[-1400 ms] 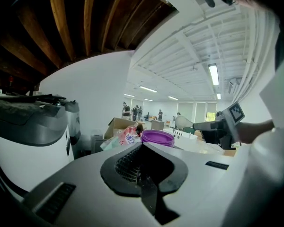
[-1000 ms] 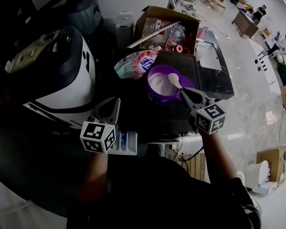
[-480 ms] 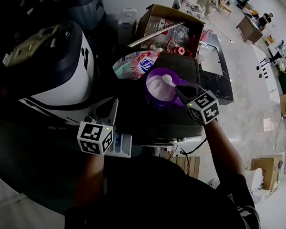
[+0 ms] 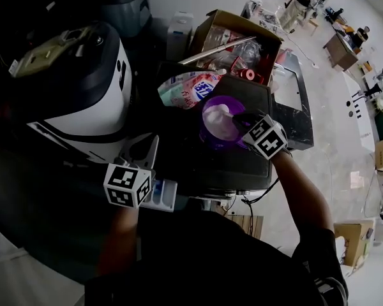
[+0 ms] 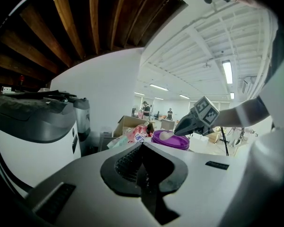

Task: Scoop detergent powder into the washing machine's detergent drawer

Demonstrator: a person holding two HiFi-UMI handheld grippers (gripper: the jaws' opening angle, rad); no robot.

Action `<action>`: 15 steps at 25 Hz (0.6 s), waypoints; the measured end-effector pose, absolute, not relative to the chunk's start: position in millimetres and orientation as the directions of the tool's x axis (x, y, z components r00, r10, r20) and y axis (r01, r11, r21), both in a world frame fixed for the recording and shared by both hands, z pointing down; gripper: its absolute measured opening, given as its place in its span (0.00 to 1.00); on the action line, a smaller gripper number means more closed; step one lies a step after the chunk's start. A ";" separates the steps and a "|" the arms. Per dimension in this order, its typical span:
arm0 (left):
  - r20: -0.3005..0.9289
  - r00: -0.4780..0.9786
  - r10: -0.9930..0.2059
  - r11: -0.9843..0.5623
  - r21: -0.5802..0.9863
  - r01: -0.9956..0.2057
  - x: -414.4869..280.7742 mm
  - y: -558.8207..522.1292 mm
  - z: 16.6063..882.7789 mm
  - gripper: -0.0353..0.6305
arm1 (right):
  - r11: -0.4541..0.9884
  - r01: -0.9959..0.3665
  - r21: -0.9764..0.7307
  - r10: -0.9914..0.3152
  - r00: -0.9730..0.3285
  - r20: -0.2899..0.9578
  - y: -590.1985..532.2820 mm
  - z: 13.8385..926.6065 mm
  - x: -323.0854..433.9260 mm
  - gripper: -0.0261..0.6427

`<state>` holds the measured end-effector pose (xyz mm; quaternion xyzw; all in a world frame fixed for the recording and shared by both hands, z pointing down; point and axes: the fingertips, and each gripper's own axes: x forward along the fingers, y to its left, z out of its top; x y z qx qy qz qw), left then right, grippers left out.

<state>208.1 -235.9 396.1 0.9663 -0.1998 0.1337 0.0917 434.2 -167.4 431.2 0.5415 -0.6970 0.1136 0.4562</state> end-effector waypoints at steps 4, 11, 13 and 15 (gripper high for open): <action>0.296 0.878 -0.375 -0.894 0.134 -0.427 202.5 -238.7 399.4 0.06 | 0.429 -0.829 0.360 -0.600 0.036 0.799 -171.9 442.5 441.5 0.07; 0.301 0.871 -0.389 -0.882 0.150 -0.446 195.7 -240.6 404.5 0.06 | 0.457 -0.803 0.383 -0.548 0.085 0.832 -176.6 452.2 451.4 0.07; 0.305 0.869 -0.389 -0.881 0.154 -0.448 194.4 -240.0 406.5 0.06 | 0.471 -0.795 0.382 -0.535 0.087 0.841 -177.2 455.6 452.1 0.07; 0.312 0.867 -0.388 -0.879 0.158 -0.450 193.0 -239.2 408.4 0.06 | 0.471 -0.801 0.371 -0.527 0.082 0.846 -178.1 458.1 453.1 0.07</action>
